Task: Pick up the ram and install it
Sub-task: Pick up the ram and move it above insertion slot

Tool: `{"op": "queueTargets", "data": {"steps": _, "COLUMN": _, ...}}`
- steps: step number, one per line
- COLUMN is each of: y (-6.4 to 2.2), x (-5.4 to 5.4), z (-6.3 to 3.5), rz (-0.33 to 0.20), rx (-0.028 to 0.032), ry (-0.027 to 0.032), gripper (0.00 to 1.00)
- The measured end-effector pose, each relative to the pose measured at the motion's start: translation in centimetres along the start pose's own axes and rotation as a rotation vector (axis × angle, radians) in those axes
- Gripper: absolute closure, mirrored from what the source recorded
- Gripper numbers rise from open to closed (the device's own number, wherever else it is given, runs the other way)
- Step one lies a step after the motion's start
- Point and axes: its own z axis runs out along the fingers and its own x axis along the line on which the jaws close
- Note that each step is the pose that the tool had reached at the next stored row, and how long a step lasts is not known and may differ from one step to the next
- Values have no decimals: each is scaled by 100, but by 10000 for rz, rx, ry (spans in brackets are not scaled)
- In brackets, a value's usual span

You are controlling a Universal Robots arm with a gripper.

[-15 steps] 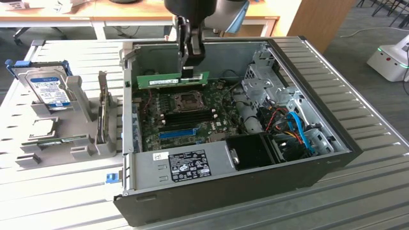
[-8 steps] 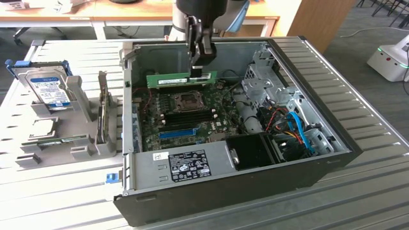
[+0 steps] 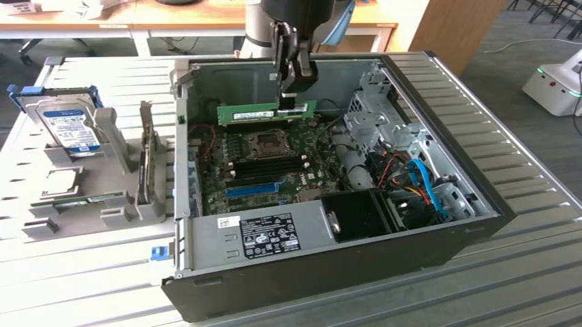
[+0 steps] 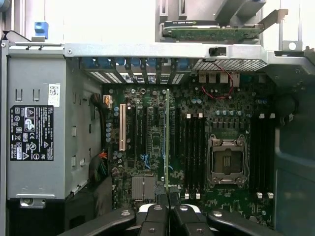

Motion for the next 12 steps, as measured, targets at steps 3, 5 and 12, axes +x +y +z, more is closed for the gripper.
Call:
{"op": "queueTargets", "data": {"steps": 3, "y": 0, "x": 0, "z": 0, "rz": -1, "rx": 0, "ry": 0, "gripper": 88}}
{"op": "queueTargets", "data": {"steps": 5, "y": -1, "x": -11, "z": 1, "rz": -2, "rx": 1, "ry": 0, "gripper": 88}}
{"op": "queueTargets", "data": {"steps": 12, "y": 0, "x": -108, "z": 5, "rz": -1, "rx": 0, "ry": -1, "gripper": 88}}
